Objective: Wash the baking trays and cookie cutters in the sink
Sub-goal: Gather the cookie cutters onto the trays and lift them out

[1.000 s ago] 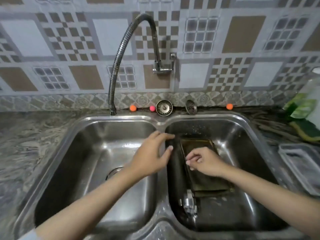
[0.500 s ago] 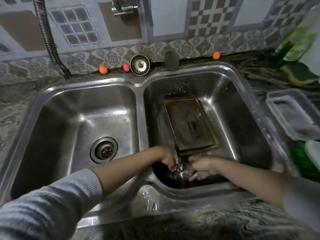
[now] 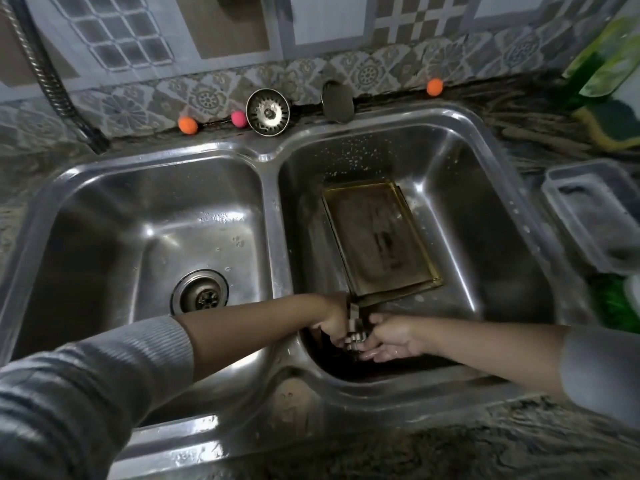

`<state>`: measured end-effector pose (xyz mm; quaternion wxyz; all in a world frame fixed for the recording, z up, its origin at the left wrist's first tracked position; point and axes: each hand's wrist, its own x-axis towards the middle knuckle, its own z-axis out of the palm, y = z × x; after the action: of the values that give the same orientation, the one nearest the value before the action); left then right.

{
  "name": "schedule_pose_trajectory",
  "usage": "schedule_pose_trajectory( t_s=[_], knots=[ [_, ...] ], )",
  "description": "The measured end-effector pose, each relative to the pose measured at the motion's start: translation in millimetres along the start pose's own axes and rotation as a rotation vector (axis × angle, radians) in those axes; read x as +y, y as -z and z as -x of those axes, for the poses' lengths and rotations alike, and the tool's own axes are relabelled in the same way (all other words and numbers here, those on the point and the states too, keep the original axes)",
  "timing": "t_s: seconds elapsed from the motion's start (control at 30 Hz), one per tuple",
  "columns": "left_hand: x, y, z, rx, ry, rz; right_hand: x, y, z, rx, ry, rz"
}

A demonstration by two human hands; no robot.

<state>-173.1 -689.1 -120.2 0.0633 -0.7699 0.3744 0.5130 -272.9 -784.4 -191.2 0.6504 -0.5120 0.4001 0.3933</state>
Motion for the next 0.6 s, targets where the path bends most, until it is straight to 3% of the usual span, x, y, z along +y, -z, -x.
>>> schedule_pose_trajectory(
  t_s=[0.3,0.6],
  knots=[
    [0,18,14,-0.043,0.036,0.409,-23,17,71,-0.082,0.111,-0.041],
    [29,88,-8,0.168,-0.037,0.411,-82,68,82,0.088,0.221,0.037]
  ],
)
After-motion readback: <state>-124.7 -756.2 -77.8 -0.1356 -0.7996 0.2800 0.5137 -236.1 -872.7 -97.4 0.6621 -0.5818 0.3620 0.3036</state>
